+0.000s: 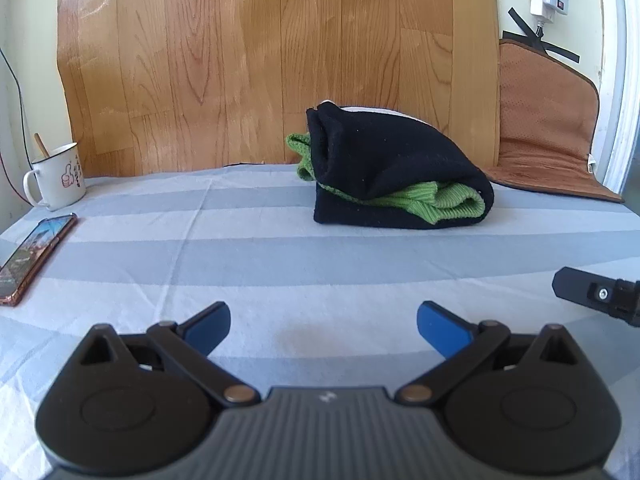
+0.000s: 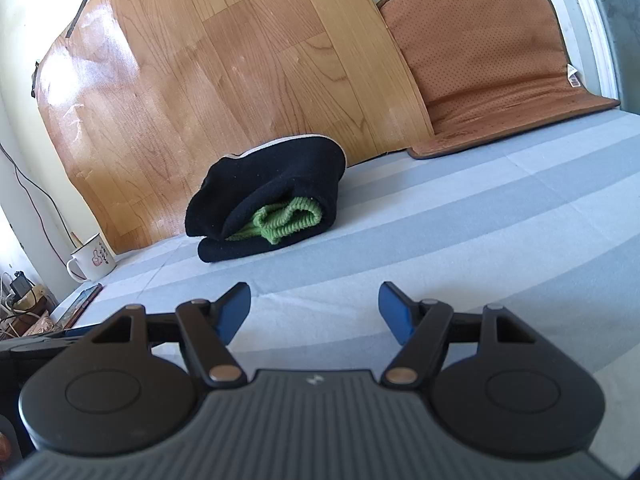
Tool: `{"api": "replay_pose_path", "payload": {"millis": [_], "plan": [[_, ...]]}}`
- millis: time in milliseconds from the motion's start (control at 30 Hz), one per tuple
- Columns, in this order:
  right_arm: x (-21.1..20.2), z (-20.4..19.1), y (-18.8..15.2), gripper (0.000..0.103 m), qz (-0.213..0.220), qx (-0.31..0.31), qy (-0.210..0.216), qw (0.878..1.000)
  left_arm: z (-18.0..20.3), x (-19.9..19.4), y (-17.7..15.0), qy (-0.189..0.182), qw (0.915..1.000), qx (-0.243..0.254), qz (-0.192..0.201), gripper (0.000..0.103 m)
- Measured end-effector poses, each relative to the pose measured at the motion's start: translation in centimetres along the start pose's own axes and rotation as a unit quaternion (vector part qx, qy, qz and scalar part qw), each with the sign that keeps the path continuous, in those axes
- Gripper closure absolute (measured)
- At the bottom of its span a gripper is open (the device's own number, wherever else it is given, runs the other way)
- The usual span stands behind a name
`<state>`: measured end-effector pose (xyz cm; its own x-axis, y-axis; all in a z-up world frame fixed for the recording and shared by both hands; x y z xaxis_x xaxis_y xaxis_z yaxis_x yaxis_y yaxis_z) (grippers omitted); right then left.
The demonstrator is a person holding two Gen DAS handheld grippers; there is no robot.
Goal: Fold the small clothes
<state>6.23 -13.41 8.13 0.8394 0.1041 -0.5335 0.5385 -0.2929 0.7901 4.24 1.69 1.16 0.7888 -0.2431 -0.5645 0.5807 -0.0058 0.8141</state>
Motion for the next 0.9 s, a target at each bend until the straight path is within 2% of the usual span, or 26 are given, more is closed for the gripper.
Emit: {"api": "replay_pose_path", "payload": {"millis": [900], "plan": [[0.15, -0.07, -0.02, 0.030, 0.000, 0.002, -0.011, 1.000, -0.27, 0.11, 0.03, -0.020, 0.9997, -0.011, -0.009, 0.000]]}}
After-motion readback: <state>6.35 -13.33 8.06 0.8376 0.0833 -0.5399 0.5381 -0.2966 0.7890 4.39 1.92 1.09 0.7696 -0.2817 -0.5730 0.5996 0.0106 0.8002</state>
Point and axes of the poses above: each gripper's, at about its wrist camera, not at the fingertips, and x roughly the way its jaws point, z to its right, y to its top, the point moved 1 cm from there along x, roughly the way its jaws point, and after that the axes turned 13 degrees about -y, right-handed, at the moved point
